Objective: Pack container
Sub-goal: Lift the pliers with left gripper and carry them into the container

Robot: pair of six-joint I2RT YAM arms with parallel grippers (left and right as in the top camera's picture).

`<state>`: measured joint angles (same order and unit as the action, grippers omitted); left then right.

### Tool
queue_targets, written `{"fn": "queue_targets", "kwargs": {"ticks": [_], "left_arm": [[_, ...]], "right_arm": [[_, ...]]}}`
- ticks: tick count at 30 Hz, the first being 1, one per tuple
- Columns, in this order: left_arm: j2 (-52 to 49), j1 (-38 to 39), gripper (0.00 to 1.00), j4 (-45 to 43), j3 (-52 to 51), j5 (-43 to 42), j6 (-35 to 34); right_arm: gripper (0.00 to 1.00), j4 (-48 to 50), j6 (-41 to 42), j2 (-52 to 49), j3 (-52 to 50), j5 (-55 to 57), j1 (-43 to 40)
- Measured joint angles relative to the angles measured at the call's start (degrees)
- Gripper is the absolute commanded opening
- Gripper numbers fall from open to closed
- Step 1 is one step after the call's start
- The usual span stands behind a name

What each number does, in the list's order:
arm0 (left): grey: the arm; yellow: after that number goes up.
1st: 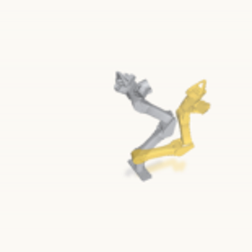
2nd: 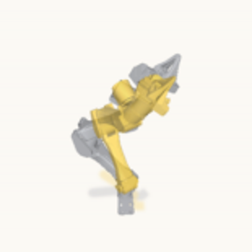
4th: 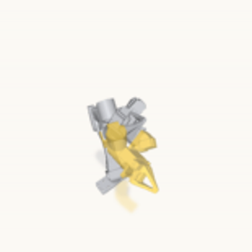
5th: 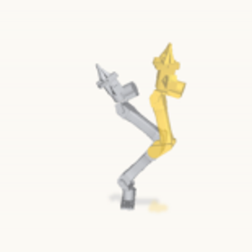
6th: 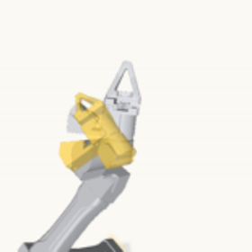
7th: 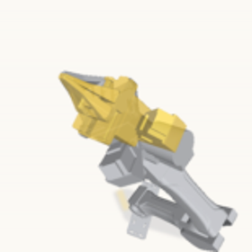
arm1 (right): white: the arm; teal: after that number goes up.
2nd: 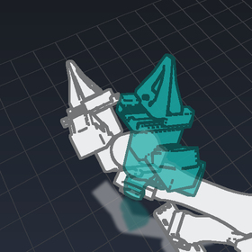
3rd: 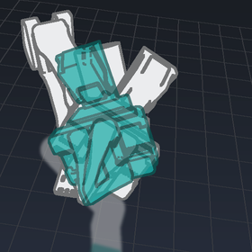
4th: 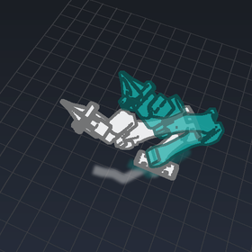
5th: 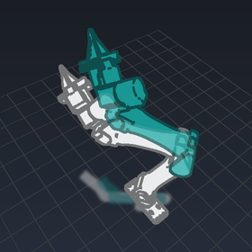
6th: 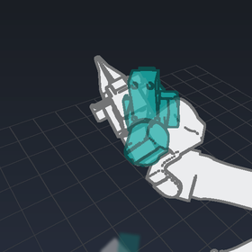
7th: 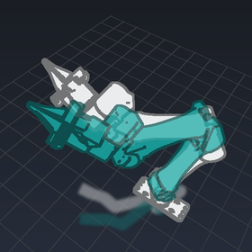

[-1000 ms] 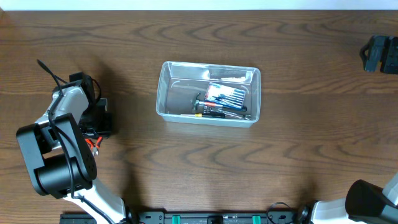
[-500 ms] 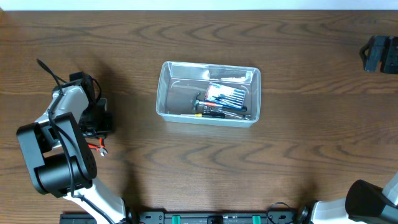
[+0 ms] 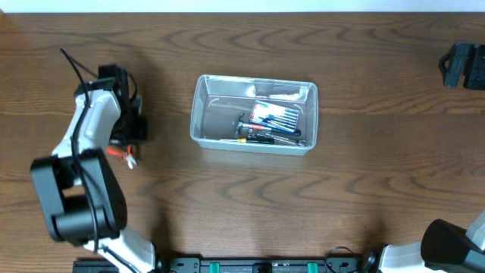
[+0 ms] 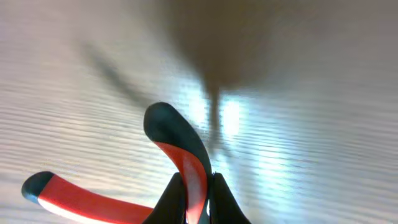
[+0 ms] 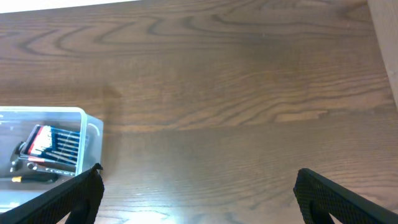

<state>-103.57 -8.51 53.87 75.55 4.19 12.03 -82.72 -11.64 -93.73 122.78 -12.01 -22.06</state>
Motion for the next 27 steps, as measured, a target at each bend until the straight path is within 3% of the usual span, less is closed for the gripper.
{"fn": "queue_targets", "kwargs": {"ticks": [6,12,20,27], "left_arm": [[10.7,6.4,0.06,-1.4,8.7,-2.7,1.7],[16.1,21.8,0.06,-6.9,12.0,-4.3,10.8],[7.9,38.5,0.06,-9.5,12.0,-8.6,25.1],[-2.5,41.8,0.06,-9.1,11.9,-9.4,28.8]], "right_arm": [[0.99,0.0,0.0,0.0,0.0,0.0,0.0],[0.99,0.0,0.0,0.0,0.0,0.0,0.0],[0.99,-0.1,0.0,0.0,0.0,0.0,0.0],[0.99,-0.2,0.0,0.0,0.0,0.0,0.0]]}}
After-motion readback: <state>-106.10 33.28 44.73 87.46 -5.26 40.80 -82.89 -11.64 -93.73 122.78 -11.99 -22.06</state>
